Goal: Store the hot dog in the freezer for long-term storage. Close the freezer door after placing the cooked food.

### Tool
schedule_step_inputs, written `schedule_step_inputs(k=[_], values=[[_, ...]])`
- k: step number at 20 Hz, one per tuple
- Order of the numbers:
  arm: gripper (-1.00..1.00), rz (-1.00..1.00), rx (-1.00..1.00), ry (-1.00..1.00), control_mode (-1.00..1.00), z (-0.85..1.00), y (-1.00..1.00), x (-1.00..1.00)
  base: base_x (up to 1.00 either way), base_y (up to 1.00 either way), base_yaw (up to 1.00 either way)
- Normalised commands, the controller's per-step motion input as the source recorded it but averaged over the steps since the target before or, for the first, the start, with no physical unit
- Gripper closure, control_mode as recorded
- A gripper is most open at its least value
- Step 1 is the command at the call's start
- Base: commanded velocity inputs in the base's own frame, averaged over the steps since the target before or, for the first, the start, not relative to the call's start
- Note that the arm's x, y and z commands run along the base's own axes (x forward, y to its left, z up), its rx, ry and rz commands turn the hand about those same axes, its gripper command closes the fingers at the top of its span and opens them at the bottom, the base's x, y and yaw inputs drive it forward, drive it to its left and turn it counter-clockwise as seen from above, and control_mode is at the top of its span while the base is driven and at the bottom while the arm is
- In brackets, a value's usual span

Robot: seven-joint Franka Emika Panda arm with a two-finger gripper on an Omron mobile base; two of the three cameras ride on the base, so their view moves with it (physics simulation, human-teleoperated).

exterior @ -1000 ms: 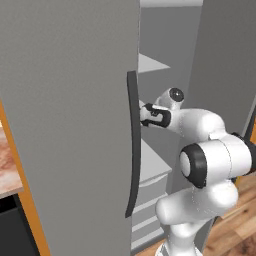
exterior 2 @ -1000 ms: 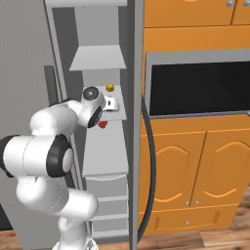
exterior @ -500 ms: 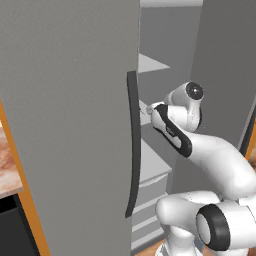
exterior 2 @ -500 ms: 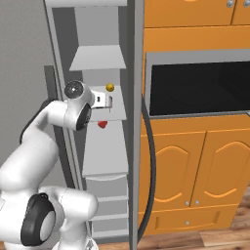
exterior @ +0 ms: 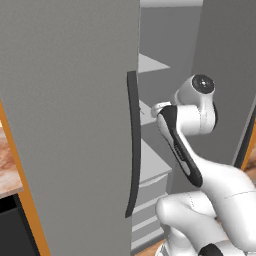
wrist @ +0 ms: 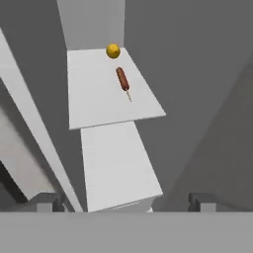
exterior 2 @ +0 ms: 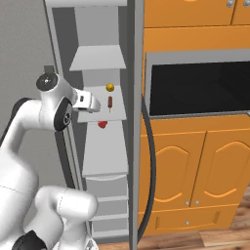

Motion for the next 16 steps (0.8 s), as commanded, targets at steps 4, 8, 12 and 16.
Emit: schedule_step_inputs(k=[4, 8, 12, 16], values=[[-1.0, -0.07, 0.01, 0.15, -1.0, 0.01, 0.15, -0.99, 0.0, 0.0, 0.0], [-1.0, 0.0, 0.09, 0.25, -1.0, 0.0, 0.0, -0.99, 0.0, 0.0, 0.0], [-1.0, 0.0, 0.13, 0.16, -1.0, 0.0, -0.03, -0.92, 0.0, 0.0, 0.0], [-1.0, 0.0, 0.11, 0.21, -1.0, -0.02, -0.07, -0.34, 0.0, 0.0, 0.0]])
